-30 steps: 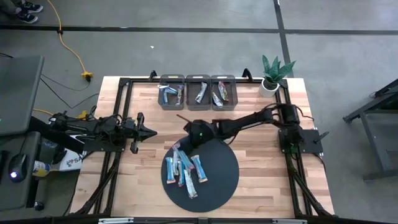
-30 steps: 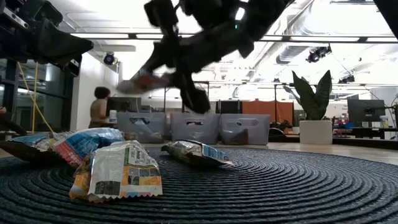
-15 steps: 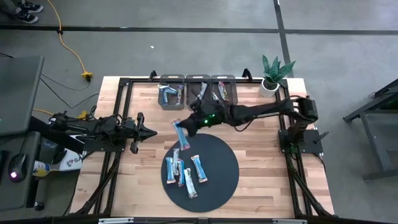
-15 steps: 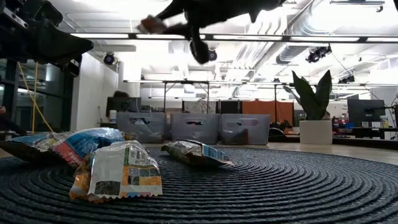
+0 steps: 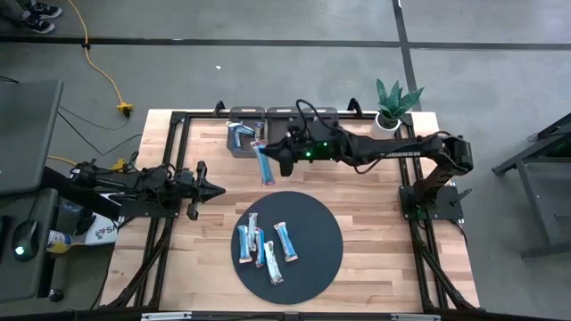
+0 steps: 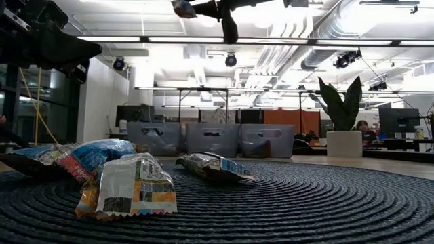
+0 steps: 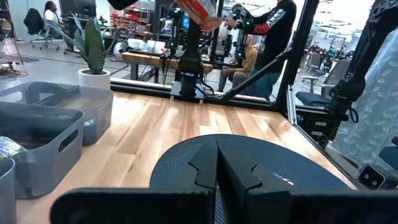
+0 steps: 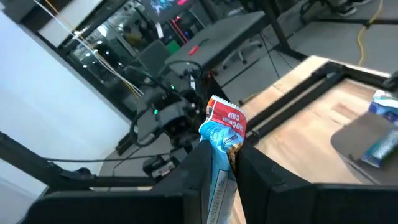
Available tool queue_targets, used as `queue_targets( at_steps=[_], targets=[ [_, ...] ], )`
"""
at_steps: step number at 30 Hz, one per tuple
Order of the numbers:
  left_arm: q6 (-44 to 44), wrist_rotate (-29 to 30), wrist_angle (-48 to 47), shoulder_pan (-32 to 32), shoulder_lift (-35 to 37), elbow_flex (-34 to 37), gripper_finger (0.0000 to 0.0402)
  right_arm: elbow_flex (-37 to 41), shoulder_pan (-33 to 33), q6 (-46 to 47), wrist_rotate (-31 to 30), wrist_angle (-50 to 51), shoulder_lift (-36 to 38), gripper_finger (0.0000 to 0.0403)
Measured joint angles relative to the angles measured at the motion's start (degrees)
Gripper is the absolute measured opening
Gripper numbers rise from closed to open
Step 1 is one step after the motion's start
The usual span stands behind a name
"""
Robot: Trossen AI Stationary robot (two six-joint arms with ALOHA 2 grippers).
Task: Pick and place Granola Bars by type
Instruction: Put the red granola bar into the right black bin
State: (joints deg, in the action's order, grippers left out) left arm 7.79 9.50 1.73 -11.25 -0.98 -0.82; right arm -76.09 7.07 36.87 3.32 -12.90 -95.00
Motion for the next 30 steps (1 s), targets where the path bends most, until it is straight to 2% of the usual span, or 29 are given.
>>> queue_targets(
  at_steps=[6, 14, 19, 25, 30],
  targets=[
    [0.0, 0.0, 0.0, 0.0, 0.0, 0.0, 0.0001, 0.0, 2.1, 1.9, 8.6, -4.4, 0.0, 0.0050],
    [0.0, 0.0, 0.0, 0.0, 0.0, 0.0, 0.0001, 0.0, 5.5, 7.6, 27.9, -16.8, 0.0, 0.0050],
    [0.0, 0.0, 0.0, 0.0, 0.0, 0.0, 0.0001, 0.0, 7.6, 12.2, 36.9, -26.2, 0.0, 0.0050],
    [0.0, 0.0, 0.0, 0.0, 0.0, 0.0, 0.0001, 0.0, 10.0, 16.0, 42.3, -33.1, 0.0, 0.0050],
    [0.0, 0.0, 0.0, 0.0, 0.0, 0.0, 0.0001, 0.0, 11.7, 17.1, 45.7, -34.1, 0.0, 0.0050]
  ],
)
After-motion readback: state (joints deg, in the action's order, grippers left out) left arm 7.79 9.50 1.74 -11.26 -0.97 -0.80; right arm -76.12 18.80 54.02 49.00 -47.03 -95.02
